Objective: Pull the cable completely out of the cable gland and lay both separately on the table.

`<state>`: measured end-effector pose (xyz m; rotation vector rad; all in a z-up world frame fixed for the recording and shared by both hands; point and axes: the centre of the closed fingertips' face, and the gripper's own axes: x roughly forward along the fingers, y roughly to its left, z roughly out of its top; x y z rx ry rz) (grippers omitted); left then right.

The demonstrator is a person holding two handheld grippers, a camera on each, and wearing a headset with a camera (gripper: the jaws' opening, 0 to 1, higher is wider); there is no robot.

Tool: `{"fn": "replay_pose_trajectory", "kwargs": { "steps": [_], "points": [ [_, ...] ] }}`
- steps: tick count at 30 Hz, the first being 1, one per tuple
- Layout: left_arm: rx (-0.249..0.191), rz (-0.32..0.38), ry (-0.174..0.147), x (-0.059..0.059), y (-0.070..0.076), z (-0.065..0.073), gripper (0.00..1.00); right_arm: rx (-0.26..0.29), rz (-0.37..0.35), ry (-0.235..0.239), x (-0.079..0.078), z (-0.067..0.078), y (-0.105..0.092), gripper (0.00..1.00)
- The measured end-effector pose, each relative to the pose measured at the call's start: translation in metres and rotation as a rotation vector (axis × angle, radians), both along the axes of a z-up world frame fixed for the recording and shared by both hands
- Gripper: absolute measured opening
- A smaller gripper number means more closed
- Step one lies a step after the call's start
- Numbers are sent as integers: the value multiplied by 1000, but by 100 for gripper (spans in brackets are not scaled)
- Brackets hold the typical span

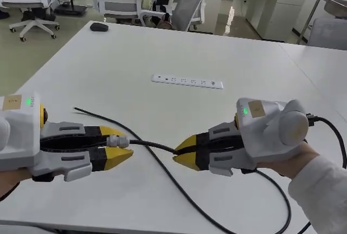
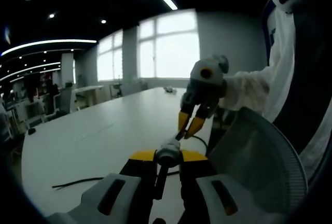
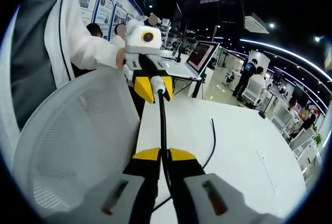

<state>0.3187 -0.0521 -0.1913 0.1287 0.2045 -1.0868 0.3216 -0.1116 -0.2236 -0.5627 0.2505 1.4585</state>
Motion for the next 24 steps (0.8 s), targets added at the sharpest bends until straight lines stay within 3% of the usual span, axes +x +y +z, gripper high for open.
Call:
{"fn": "replay_pose_trajectory", "kwargs": {
  "steps": [11,13,24],
  "points": [
    [-27,-19,11,-3,-2,5,17,-22,14,35,-2,-9,8,4],
    [-16,-24,16,-4,-2,3,16,-18,18,38,-4,-8,13,7],
    [-21,-27,27,-5,-2,4,16,4,53,11,-4,-1,43,17]
  ]
}}
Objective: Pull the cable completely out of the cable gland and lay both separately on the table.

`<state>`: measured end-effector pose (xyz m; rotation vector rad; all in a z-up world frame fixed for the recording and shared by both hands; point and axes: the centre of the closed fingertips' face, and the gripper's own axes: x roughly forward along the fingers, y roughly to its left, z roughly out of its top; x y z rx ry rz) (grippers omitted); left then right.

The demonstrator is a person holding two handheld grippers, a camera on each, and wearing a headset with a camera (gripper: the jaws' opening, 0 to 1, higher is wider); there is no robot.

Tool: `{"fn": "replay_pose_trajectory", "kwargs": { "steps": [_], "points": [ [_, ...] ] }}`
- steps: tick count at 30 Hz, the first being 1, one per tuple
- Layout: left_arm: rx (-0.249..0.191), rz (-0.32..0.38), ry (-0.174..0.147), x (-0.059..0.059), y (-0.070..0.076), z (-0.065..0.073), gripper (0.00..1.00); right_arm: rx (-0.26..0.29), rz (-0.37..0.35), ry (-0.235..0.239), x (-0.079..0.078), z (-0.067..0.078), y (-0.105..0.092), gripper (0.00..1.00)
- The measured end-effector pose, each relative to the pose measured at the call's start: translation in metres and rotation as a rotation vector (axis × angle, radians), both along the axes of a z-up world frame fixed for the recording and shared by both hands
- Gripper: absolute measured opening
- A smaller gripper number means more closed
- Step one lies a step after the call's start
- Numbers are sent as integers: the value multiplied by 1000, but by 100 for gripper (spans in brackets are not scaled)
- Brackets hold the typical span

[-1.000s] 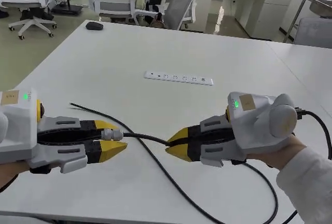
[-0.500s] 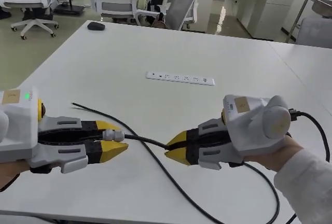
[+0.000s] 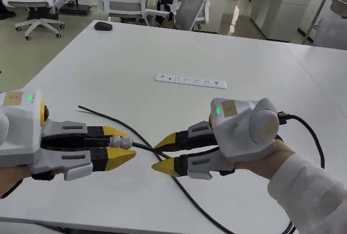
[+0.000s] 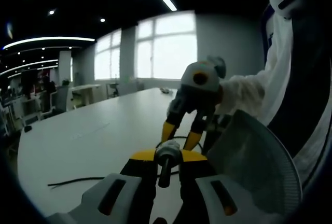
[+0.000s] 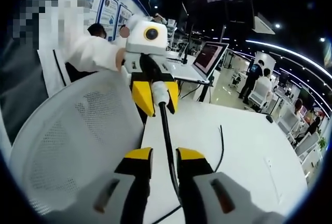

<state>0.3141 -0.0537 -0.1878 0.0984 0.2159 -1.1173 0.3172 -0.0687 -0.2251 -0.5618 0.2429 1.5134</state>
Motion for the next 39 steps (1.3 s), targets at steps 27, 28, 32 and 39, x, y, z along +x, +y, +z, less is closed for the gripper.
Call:
{"fn": "replay_pose_trajectory", "kwargs": {
  "steps": [27,28,32,39],
  "points": [
    [-69,42,51,8,7,3,17,-80,-31,-33,11,-16,-6,3],
    [-75,49,54,9,9,3,17,-85,-36,-30,12,-17,-8,3],
    [-107,71,68,13,13,6,17,-110,-62,-4,17,-24,-17,3],
    [-157,105,94,18,19,11,17,-172,-87,26,28,-40,-27,3]
  ]
}}
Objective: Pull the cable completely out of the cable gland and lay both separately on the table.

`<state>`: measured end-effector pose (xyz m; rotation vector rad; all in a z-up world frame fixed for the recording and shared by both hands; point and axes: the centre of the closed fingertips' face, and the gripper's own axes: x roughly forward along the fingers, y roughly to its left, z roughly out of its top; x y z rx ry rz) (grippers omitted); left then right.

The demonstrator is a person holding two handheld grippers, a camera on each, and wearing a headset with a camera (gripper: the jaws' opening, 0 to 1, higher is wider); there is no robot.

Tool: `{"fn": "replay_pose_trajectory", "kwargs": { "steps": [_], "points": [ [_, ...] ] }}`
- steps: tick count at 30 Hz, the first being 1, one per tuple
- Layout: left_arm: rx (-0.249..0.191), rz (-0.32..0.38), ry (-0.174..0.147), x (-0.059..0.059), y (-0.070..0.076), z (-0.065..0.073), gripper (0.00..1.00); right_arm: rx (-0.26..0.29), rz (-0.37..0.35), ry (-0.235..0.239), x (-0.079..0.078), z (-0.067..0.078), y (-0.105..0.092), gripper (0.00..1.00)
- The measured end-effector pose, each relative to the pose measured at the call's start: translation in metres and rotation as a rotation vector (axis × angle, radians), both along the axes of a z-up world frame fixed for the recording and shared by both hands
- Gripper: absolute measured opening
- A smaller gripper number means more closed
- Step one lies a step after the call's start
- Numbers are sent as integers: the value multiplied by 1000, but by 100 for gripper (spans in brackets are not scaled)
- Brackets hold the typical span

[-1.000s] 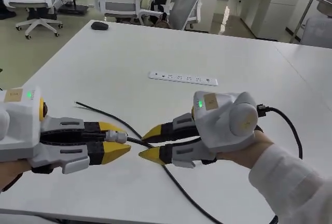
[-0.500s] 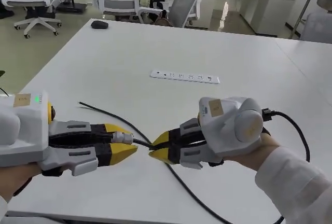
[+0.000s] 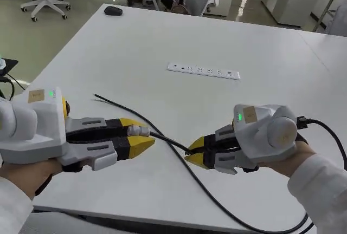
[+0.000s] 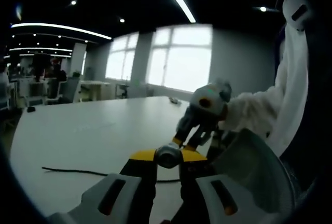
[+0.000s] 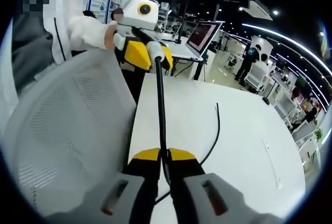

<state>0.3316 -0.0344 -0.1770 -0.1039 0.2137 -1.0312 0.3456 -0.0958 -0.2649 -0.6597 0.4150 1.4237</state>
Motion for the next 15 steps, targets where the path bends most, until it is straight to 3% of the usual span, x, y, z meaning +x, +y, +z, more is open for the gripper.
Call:
{"fn": "replay_pose_trajectory", "kwargs": {
  "steps": [3,6,15],
  "points": [
    [-39,29,20,4,7,3,17,-53,-4,2,7,-12,-4,4],
    [-41,39,26,5,9,2,17,-124,12,-8,14,-31,-7,4],
    [-28,46,42,6,9,-3,17,-189,-10,59,30,-85,-1,4]
  ]
}}
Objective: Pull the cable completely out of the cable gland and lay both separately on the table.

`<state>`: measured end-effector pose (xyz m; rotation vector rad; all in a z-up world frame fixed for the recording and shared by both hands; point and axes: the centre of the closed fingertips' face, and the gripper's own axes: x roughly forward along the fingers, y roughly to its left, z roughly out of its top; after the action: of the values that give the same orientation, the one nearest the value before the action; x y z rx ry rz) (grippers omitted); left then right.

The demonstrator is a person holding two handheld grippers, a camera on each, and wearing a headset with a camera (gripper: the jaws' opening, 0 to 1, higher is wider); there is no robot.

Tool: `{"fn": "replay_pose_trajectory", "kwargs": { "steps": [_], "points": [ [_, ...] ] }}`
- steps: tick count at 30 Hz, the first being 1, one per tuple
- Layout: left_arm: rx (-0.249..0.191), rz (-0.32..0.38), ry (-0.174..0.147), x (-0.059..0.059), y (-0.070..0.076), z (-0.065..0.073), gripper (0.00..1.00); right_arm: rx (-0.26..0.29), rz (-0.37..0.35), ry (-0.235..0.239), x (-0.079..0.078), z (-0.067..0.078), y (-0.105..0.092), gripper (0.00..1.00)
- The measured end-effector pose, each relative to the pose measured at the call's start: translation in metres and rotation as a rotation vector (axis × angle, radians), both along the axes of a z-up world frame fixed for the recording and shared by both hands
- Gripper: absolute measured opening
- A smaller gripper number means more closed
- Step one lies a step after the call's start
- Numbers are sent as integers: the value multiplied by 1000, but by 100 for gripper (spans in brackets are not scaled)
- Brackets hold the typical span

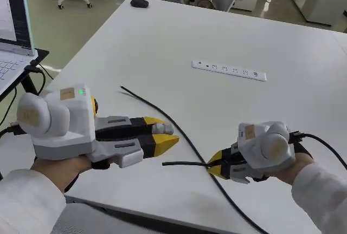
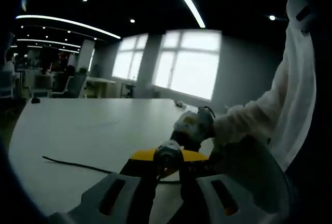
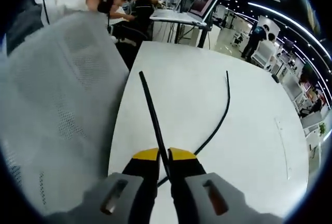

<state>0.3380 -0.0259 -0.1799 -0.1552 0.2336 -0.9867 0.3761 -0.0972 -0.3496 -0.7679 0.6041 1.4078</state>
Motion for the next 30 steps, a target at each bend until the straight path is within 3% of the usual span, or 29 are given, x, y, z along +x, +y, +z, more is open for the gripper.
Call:
{"fn": "replay_pose_trajectory", "kwargs": {
  "steps": [8,13,18,25,30],
  "points": [
    [13,2,17,2,0,-5,17,-15,-71,65,14,-31,-1,6],
    [16,3,23,4,1,-7,17,-51,-104,78,18,-49,-6,6],
    [24,8,33,5,2,-10,17,-60,-109,103,15,-59,-7,7],
    [37,-5,53,8,-2,-18,17,-98,-96,104,11,-69,-9,7],
    [68,-41,65,3,-9,-25,17,-64,-124,127,13,-69,-9,7]
  ]
}}
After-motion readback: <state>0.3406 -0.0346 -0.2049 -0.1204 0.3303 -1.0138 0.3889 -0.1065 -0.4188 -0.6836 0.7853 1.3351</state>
